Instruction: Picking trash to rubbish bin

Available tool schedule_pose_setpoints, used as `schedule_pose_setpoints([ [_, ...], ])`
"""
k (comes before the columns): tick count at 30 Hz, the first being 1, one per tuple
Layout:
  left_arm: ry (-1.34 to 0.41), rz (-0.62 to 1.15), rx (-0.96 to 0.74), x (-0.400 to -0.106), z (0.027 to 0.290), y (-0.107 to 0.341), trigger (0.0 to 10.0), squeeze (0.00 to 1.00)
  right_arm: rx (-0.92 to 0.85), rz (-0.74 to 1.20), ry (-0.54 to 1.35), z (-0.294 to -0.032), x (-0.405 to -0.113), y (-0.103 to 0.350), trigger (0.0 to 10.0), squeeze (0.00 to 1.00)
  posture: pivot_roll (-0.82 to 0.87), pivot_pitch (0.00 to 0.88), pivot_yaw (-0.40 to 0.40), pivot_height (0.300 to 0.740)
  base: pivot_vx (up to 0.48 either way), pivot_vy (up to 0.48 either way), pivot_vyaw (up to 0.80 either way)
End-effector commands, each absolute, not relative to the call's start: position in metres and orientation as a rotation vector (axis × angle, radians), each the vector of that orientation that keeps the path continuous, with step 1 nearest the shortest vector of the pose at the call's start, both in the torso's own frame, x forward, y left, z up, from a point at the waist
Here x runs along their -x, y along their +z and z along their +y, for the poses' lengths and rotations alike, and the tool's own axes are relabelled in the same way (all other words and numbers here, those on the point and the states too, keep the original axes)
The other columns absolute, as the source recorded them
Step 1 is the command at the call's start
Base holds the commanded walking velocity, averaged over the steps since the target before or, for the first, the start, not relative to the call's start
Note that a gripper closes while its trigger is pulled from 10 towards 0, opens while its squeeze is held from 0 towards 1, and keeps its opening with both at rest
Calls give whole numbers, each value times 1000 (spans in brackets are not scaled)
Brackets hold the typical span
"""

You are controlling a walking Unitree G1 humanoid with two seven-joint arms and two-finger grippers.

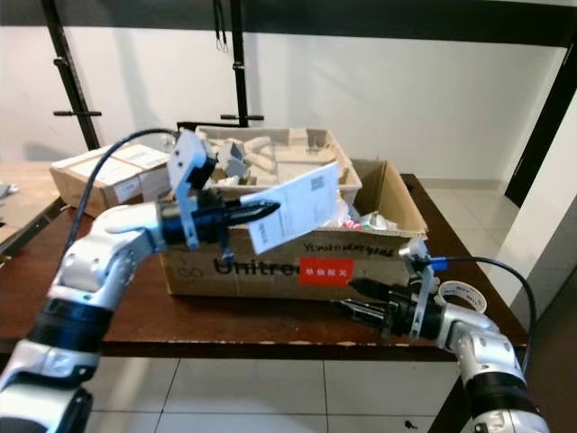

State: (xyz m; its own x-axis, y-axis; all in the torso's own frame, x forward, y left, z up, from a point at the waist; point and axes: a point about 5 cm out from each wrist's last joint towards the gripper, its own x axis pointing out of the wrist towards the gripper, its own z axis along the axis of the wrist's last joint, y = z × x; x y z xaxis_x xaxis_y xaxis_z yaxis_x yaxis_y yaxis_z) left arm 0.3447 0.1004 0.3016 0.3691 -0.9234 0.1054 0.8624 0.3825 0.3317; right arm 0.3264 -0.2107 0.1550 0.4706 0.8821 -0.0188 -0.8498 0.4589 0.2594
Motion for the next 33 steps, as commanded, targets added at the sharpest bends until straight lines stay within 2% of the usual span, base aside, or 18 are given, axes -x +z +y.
schedule_pose_setpoints([
  [1, -1175, -301, -287, -346, 92, 303, 10000, 0, -201, 156, 1088, -207, -327, 159, 10000, 0, 40, 0, -30, 740, 0, 0, 0],
  [11, -1057, -305, -410, -375, 69, 304, 10000, 0, -149, 83, 1100, -191, -334, 181, 10000, 0, 35, 0, -14, 740, 0, 0, 0],
  [15, -1013, -305, -522, -385, 62, 304, 10000, 0, -151, 54, 1111, -188, -335, 189, 10000, 0, 26, 0, -1, 740, 0, 0, 0],
  [17, -1011, -298, -548, -386, 62, 303, 10000, 0, -151, 53, 1110, -187, -335, 189, 10000, 0, 26, 0, -1, 740, 0, 0, 0],
  [19, -1001, -267, -646, -389, 63, 297, 10000, 0, -145, 59, 1109, -188, -333, 188, 10000, 0, 26, 0, 0, 740, 0, 0, 0],
  [26, -1008, -232, -705, -392, 65, 290, 10000, 0, -141, 63, 1107, -188, -332, 186, 10000, 0, 25, 0, 2, 740, 0, 0, 0],
  [29, -1012, -81, -872, -397, 76, 266, 10000, 0, -134, 65, 1097, -188, -332, 186, 10000, 0, 28, 0, 1, 740, 0, 0, 0],
  [33, -922, -67, -998, -403, 82, 260, 10000, 0, -129, 64, 1090, -187, -333, 187, 10000, 0, 31, 0, 0, 740, 0, 0, 0],
])
